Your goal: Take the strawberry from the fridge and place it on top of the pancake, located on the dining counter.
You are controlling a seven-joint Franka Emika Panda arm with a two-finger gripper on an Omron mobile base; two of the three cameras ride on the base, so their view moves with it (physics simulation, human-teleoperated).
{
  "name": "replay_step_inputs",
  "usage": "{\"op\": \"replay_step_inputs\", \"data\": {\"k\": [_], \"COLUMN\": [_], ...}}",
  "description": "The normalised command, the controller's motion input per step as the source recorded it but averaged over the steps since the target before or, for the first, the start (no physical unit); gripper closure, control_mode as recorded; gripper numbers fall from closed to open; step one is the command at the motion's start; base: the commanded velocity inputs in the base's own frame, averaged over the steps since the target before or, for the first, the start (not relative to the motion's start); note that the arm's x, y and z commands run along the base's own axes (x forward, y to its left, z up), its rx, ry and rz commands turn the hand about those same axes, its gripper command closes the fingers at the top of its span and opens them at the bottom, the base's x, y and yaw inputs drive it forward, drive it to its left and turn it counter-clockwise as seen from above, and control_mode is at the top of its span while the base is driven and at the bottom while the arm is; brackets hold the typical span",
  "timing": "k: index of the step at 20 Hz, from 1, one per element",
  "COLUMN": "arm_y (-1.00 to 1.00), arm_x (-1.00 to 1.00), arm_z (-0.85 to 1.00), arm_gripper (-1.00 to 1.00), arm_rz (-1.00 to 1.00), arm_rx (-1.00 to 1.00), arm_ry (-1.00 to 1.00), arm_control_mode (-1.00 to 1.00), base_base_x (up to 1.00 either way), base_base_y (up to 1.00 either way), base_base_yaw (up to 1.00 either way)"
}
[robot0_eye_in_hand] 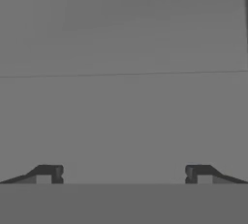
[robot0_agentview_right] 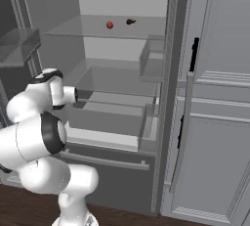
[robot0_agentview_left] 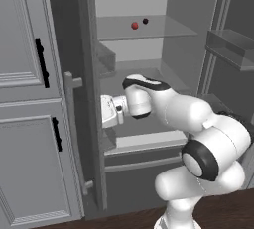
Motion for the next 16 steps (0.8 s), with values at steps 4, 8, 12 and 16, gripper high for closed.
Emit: {"op": "replay_step_inputs", "data": {"k": [4,8,12,16], "arm_y": [0.7,0.26,0.0,-0.23], "arm_x": [0.0,0.0,0.0,0.0], "arm_z": [0.0,0.0,0.0,0.0], "arm_gripper": [-1.0,-1.0,-1.0,-1.0], "arm_rz": [0.0,0.0,0.0,0.0], "arm_rx": [-0.04,-0.01,-0.01,0.0], "arm_ry": [0.08,0.0,0.0,0.0], "arm_control_mode": [-1.0,-1.0,-1.0,-1.0], "base_base_x": [0.0,0.0,0.0,0.0], "base_base_y": [0.0,0.0,0.0,0.0], "base_base_yaw": [0.0,0.0,0.0,0.0]}}
